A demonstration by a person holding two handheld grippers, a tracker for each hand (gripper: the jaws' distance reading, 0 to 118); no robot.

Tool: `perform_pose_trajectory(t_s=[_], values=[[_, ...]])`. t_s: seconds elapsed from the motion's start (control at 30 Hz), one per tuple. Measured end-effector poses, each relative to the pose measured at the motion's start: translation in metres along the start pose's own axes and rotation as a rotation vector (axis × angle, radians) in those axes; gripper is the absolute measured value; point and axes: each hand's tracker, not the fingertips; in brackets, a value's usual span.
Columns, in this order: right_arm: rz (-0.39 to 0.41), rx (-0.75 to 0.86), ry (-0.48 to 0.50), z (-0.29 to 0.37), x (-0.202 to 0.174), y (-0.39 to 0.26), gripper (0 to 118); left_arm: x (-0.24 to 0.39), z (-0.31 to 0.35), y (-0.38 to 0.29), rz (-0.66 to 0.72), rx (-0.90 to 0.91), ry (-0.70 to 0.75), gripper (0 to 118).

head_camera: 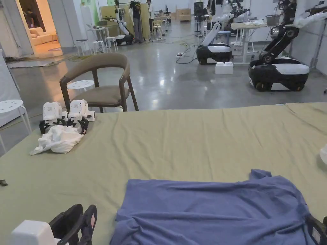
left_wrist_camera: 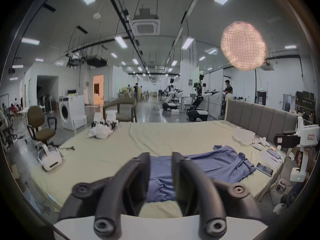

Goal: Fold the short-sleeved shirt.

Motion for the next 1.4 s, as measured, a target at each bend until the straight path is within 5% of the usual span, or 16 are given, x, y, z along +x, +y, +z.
perform_pose_trajectory(t_s=[0.13,0.63,0.67,0.73,0.8,1.2,1.3,1.37,1.4], values=[[0.014,0.023,-0.013,0.022,-0.016,-0.004,0,0.014,0.029,-0.001,-0.020,0.023,-0.008,0],[-0.068,-0.026,-0.011,0.020,-0.012,-0.026,0,0.005,0.002,-0.030,0.068,-0.090,-0.053,0],[-0.081,-0.039,-0.009,0.019,-0.011,-0.029,0,-0.001,-0.012,-0.041,0.103,-0.125,-0.070,2],[-0.100,-0.064,-0.006,0.015,-0.007,-0.034,0,-0.013,-0.039,-0.065,0.174,-0.183,-0.056,34],[-0.111,-0.086,-0.016,0.014,-0.003,-0.040,0,-0.026,-0.073,-0.091,0.217,-0.275,-0.078,48],[-0.162,-0.225,-0.140,0.008,0.034,-0.069,0,-0.057,-0.226,-0.191,0.232,-0.562,0.024,50],[-0.181,-0.256,-0.152,0.002,0.042,-0.077,0,-0.047,-0.228,-0.192,0.170,-0.578,0.029,40],[-0.194,-0.266,-0.153,-0.007,0.047,-0.081,0,-0.045,-0.231,-0.192,0.140,-0.579,0.035,6],[-0.207,-0.268,-0.154,-0.016,0.052,-0.084,0,-0.044,-0.230,-0.192,0.152,-0.588,0.013,4]])
